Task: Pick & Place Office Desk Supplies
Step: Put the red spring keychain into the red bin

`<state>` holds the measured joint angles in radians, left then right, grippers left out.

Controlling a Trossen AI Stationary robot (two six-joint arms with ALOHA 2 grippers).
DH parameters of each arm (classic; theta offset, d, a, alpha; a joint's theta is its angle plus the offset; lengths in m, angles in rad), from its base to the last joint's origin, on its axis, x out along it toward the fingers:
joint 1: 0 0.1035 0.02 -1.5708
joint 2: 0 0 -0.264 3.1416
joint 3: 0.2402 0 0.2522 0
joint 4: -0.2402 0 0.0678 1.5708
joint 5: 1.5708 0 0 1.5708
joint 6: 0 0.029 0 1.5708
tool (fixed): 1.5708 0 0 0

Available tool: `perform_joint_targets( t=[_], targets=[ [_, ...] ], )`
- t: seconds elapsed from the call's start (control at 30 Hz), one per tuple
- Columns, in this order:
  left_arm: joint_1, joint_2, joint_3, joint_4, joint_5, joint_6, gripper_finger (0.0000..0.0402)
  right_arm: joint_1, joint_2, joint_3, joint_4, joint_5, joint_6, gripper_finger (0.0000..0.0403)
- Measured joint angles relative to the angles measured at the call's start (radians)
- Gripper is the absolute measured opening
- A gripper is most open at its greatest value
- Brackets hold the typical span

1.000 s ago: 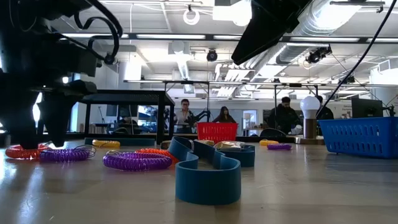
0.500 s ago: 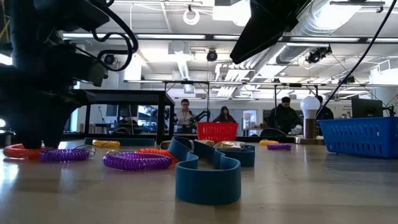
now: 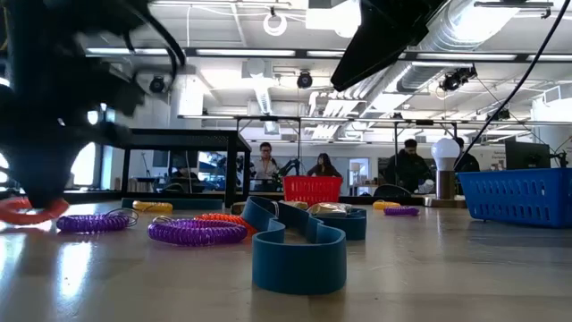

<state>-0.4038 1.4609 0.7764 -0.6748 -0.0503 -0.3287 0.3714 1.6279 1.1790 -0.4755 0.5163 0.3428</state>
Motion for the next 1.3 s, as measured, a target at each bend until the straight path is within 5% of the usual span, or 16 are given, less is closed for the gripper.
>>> perform_joint_targets(
  t=[0.2, 0.3, 0.77, 1.13, 1.3],
  targets=[
    [-0.059, -0.086, 0.129, -0.04, -0.2, 0.049, 0.0003, 0.0, 0.0, 0.0, 0.011, 0.0, 0.0, 0.0236],
    [-0.105, -0.105, 0.174, -0.006, -0.386, 0.104, 0.0003, 0.0, 0.0, 0.0, 0.024, 0.0, 0.005, 0.0236],
    [-0.19, -0.026, 0.182, 0.412, -1.056, 0.379, 0.0005, 0.0, 0.0, 0.0, 0.302, 0.001, 0.065, 0.0236],
    [-0.19, 0.029, 0.182, 0.637, -1.107, 0.54, 0.0006, -0.045, 0.02, 0.0, 0.366, 0.089, 0.052, 0.0236],
    [-0.19, 0.032, 0.182, 0.659, -1.13, 0.565, 0.0006, -0.059, 0.074, 0.0, 0.43, 0.034, 0.016, 0.0236]
  ],
)
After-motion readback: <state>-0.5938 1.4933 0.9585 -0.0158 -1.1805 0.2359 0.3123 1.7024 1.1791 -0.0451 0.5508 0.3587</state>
